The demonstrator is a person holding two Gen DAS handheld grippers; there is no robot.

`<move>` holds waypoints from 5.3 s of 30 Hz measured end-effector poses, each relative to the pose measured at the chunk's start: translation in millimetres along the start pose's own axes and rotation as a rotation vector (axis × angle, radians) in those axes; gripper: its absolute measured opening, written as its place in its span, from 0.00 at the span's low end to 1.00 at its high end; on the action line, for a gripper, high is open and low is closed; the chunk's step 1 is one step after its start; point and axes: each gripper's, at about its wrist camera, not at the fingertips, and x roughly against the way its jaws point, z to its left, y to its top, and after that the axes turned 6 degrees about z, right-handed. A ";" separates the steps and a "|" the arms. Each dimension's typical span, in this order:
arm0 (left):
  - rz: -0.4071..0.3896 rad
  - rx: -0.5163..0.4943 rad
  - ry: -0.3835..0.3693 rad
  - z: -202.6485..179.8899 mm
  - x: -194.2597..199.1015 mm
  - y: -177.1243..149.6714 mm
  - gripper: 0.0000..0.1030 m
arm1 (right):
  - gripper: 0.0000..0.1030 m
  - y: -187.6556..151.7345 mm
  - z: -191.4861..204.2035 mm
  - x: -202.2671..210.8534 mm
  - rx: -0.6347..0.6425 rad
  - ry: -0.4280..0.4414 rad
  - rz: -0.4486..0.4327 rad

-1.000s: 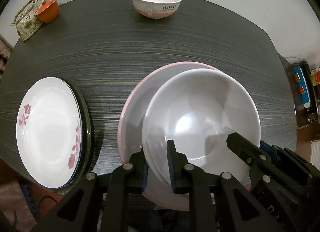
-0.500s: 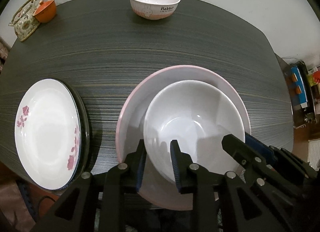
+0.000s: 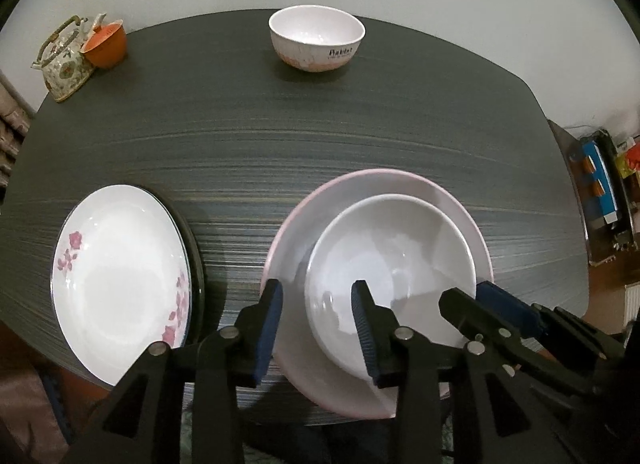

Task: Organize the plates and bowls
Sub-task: 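Lower the white bowl into the pink-rimmed bowl and open both tools, then move both tools to the 'Rabbit' white bowl and grip its rim, then lift the 'Rabbit' bowl with both tools and carry it over the nested bowls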

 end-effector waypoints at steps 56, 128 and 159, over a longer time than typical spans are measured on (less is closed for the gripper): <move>-0.047 0.247 -0.113 76.6 -43.9 228.7 0.36 | 0.37 226.1 -11.6 -28.1 -0.056 0.095 -0.062; -0.070 0.127 -0.119 45.6 47.6 121.8 0.15 | 0.16 141.0 30.3 30.9 -0.032 0.160 -0.101; 0.072 0.074 -0.095 9.9 1.1 27.2 0.16 | 0.16 25.5 12.3 16.6 -0.054 0.097 -0.023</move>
